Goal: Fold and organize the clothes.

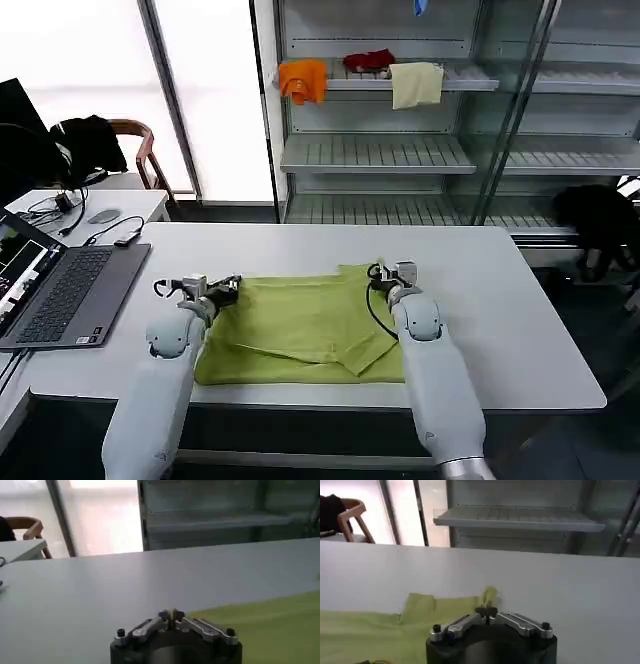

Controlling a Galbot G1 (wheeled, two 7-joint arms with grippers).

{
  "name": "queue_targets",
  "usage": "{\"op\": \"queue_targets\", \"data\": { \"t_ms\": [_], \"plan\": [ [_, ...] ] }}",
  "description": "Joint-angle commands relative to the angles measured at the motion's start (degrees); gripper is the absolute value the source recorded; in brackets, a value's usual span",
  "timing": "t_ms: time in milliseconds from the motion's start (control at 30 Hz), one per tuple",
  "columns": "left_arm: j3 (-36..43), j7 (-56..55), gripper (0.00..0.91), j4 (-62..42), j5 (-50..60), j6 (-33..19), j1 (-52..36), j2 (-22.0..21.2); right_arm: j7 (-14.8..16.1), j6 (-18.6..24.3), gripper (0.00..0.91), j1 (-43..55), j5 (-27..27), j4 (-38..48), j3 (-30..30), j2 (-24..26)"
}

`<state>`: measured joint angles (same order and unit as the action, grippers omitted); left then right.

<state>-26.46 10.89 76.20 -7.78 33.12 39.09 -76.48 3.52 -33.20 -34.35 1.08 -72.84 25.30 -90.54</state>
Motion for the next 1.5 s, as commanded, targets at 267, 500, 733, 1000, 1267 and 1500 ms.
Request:
{"op": "queue_targets", "data": {
  "t_ms": [267, 500, 733, 1000, 1267, 1500],
  "plan": [
    [0.07, -1.71, 0.0, 8.54, -5.79, -0.07, 2.23, 0.52, -1.59, -0.15, 0.0, -3.66, 5.21, -11.24, -1.05, 1.87],
    [-1.15, -1.08, 0.0, 15.14, -8.66, -0.05, 7.04, 2.15, -1.83, -0.32, 0.0, -10.65, 7.69, -22.34, -1.27, 4.25],
    [-3.66, 1.08, 0.0, 21.27, -11.8, -0.11, 13.92, 4.56, -0.93, -0.3, 0.0, -23.75, 6.93, -34.27, -0.63, 5.84],
    [-4.94, 2.61, 0.0, 26.44, -12.59, -1.53, 21.97, 7.17, 0.57, -0.16, 0.0, -33.61, 3.27, -41.03, -0.73, 5.48],
    [-5.37, 3.24, 0.0, 29.49, -12.07, -2.37, 26.63, 7.9, 1.14, -0.09, 0.0, -35.73, 0.58, -42.47, -0.22, 5.56],
    [-4.79, 3.19, 0.0, 28.87, -10.38, -3.39, 27.55, 6.86, 0.7, 0.02, 0.0, -37.03, -2.9, -41.74, 0.26, 5.51]
  ]
}}
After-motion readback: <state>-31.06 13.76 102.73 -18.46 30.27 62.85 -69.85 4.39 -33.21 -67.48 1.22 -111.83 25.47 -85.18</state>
